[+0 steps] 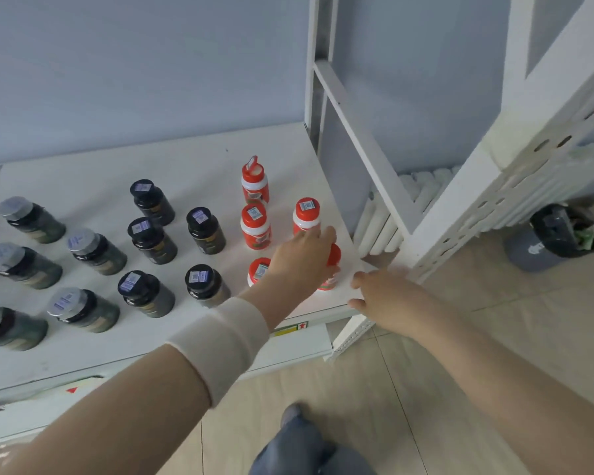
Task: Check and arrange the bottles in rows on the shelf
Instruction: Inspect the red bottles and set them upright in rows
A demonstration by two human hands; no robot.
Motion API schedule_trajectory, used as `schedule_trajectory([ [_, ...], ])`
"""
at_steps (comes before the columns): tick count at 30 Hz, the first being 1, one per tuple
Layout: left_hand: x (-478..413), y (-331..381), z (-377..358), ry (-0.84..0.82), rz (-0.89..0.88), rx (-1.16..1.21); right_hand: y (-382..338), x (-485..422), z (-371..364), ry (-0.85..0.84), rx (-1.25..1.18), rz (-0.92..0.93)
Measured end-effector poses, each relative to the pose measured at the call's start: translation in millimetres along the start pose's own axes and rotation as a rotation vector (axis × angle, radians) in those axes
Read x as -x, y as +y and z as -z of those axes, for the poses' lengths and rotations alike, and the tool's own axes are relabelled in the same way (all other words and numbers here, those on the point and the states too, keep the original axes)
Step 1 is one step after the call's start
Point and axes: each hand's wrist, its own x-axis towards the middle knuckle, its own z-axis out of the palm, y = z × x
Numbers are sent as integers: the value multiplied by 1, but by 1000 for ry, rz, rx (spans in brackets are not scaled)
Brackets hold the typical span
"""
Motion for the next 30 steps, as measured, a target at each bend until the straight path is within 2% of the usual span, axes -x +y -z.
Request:
schedule_trajectory([
  [2, 3, -7, 9, 10, 76, 198, 6, 0, -14, 35, -350, -19],
  [4, 13, -19, 22, 19, 135, 412, 6, 5, -22, 44, -949, -59],
  [6, 25, -30, 34, 6, 114, 595, 4, 8, -25, -45, -1454, -54],
  [8, 37, -32, 43, -22, 53, 711, -2, 8, -23, -185, -1737, 11],
  [10, 43, -33, 47, -29, 33, 802, -9, 6, -18, -242, -1911, 86],
  [12, 48, -33, 49, -20, 52, 895, -12, 4, -17, -170, -1999, 168],
  [14, 49, -33, 49, 14, 89, 943, -11, 1, -17, -33, -1978, 238],
  [16, 51, -31, 49, 70, 112, 979, -10, 2, -18, 25, -1937, 290],
  [21, 57, -32, 50, 122, 48, 1189, -12, 12, -6, -129, -1979, 256],
  [26, 59, -28, 45, 146, 67, 1222, -8, 11, -10, 67, -1941, 400],
  [30, 60, -24, 42, 103, 49, 1215, -6, 12, -11, 29, -1950, 331],
])
